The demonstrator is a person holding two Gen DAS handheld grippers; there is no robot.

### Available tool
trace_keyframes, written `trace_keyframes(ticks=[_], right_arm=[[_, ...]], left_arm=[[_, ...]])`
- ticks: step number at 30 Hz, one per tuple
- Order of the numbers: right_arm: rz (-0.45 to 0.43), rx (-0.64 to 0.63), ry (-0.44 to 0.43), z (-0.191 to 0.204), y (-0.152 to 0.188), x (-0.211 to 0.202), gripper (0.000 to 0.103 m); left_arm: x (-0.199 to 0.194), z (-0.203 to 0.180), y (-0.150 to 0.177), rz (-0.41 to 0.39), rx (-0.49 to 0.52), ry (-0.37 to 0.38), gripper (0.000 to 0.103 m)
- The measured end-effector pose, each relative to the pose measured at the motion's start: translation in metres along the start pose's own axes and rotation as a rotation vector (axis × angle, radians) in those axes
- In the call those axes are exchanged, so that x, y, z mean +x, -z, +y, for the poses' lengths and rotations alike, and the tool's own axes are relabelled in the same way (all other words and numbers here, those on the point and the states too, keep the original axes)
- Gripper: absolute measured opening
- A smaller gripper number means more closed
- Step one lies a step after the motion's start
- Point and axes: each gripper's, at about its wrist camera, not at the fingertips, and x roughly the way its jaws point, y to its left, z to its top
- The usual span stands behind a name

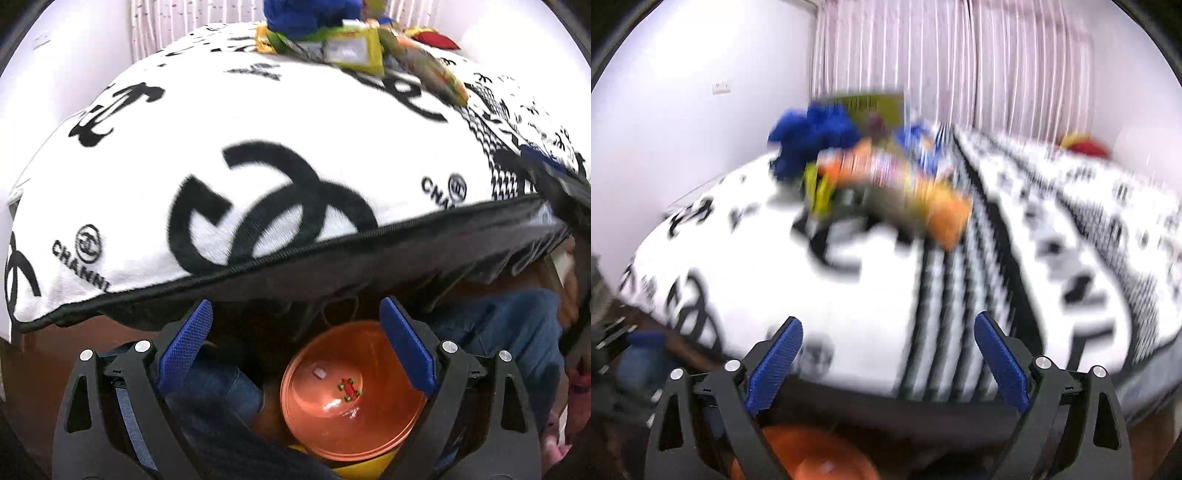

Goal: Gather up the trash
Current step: 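Grasp the blue cloth with the left tool while the right tool grasps the orange snack bag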

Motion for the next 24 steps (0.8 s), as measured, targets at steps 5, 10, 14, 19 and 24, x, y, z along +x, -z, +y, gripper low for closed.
trace_keyframes(ticks=[5, 10, 14, 19, 24], right_arm=[[-0.093, -0.125, 0.139, 0.008, -0.044, 0.039, 0.098], [-0.057, -0.211, 0.247, 0.020, -0.073, 0.090, 0.098], [-0.041, -0.253, 0.306, 0.021, -0.084, 0.115, 0.097], [-0.012, -0.197, 0.306, 0.005, -0.080, 0.115, 0.070], [-0.057, -0.114, 0.257, -0.012, -0.077, 0.083, 0.060]], left_arm=[[0.001, 0.003, 0.000, -0.003, -0.017, 0.008, 0.090], [-0.002, 0.008, 0.004, 0.001, -0.033, 0.016, 0.090], [-0.004, 0.011, 0.005, -0.005, -0.033, 0.011, 0.090], [-0.007, 0.016, 0.003, -0.018, -0.049, 0.009, 0.090], [-0.010, 0.014, 0.003, -0.027, -0.042, 0.009, 0.090]])
